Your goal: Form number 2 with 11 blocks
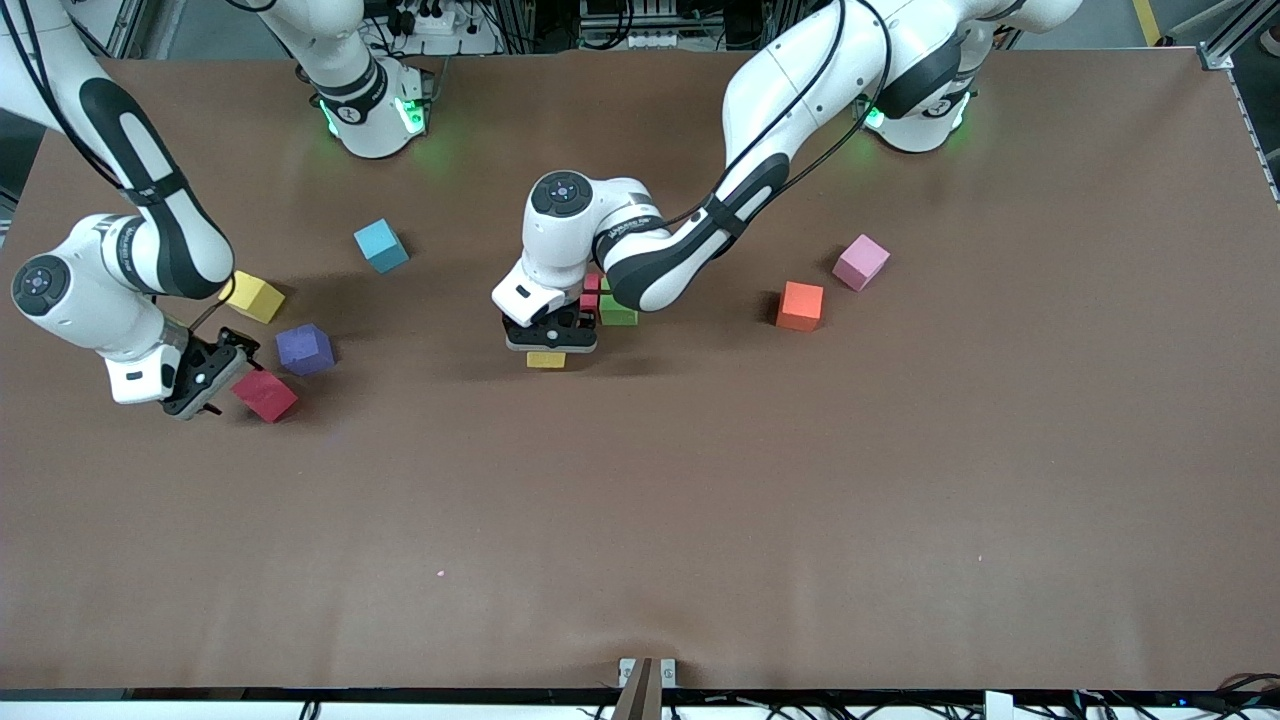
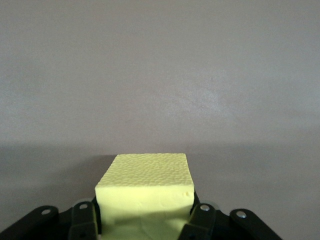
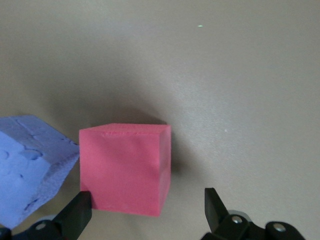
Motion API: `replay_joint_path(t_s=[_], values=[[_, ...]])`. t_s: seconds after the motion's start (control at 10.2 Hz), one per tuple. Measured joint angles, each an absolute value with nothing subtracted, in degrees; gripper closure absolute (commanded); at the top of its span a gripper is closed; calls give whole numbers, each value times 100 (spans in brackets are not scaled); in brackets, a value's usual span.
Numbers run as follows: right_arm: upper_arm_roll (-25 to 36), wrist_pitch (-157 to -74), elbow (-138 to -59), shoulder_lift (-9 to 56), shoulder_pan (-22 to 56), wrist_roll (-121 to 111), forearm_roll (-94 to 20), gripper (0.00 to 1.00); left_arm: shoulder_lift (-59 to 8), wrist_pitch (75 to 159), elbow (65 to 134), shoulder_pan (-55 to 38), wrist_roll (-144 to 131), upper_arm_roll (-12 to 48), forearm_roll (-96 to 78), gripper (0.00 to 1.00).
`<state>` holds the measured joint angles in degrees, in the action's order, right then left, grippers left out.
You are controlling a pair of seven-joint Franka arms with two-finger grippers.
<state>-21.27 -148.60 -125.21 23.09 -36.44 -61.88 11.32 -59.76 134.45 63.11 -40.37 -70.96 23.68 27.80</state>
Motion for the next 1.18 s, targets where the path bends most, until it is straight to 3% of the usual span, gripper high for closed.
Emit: replay_joint_path(t_s=[0.39, 0.69, 0.88, 1.18], values=[[-2441, -14475, -12412, 1960, -3640, -6039, 1119, 0, -5813, 13055, 6183, -3632, -7417, 2326, 2347, 68], [-2434, -14546, -12441, 2056, -3641, -6028, 1117, 0, -5428, 12557, 6292, -2741, -7818, 2326, 2310, 68], [-2432, -14755, -12453, 2230, -3638, -6028, 1118, 0, -5093, 12437, 6577, -2043, -7942, 2414, 2274, 67], [-2426, -14825, -12471, 2362, -3639, -6027, 1118, 0, -4375, 12404, 7527, -958, -8054, 2793, 2239, 64]])
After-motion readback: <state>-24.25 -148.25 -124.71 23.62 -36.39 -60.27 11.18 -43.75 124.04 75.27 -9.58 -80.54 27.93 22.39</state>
